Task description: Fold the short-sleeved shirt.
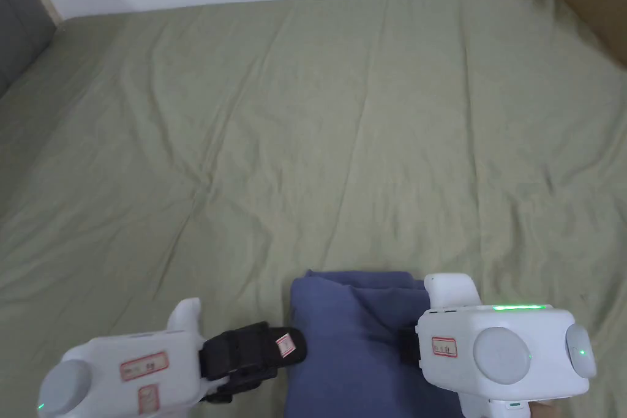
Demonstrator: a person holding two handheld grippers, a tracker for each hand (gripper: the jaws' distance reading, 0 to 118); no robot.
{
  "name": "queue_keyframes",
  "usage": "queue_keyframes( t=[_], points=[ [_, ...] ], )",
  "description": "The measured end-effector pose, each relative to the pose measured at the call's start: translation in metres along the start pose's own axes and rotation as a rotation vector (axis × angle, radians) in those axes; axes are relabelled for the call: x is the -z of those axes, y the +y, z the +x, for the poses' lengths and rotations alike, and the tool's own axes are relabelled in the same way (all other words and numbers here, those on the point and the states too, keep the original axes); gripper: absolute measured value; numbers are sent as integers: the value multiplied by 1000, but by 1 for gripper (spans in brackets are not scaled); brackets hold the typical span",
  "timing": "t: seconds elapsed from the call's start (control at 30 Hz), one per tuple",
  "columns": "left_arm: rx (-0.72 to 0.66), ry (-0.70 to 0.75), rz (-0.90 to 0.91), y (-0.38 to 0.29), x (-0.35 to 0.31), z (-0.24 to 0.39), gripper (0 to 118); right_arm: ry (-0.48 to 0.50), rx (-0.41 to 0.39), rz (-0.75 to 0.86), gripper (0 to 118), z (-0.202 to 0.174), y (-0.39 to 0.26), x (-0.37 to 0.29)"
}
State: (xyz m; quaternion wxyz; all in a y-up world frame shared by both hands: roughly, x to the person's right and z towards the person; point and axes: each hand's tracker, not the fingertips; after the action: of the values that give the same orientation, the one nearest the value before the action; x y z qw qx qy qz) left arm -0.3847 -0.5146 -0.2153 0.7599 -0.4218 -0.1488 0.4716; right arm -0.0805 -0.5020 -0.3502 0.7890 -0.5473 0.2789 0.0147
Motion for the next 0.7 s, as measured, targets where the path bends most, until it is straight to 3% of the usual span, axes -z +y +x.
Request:
queue_keyframes(
  t=[0.2,0.27,0.33,0.43,0.7],
  points=[
    [-91,-105,-98,19,53,-13,110,-7,-2,3,0,-1,0,0],
    [-94,-102,-97,19,58,-4,87,-2,20,0,0,0,-1,-1],
    [-50,0,-95,20,63,-4,32,-9,41,3,0,-1,0,-3],
    [-124,-62,-100,24,60,-23,31,-25,46,18,0,-7,2,-8],
    [69,78,-76,44,-7,-13,31,-31,36,150,0,-33,21,-47]
  ],
)
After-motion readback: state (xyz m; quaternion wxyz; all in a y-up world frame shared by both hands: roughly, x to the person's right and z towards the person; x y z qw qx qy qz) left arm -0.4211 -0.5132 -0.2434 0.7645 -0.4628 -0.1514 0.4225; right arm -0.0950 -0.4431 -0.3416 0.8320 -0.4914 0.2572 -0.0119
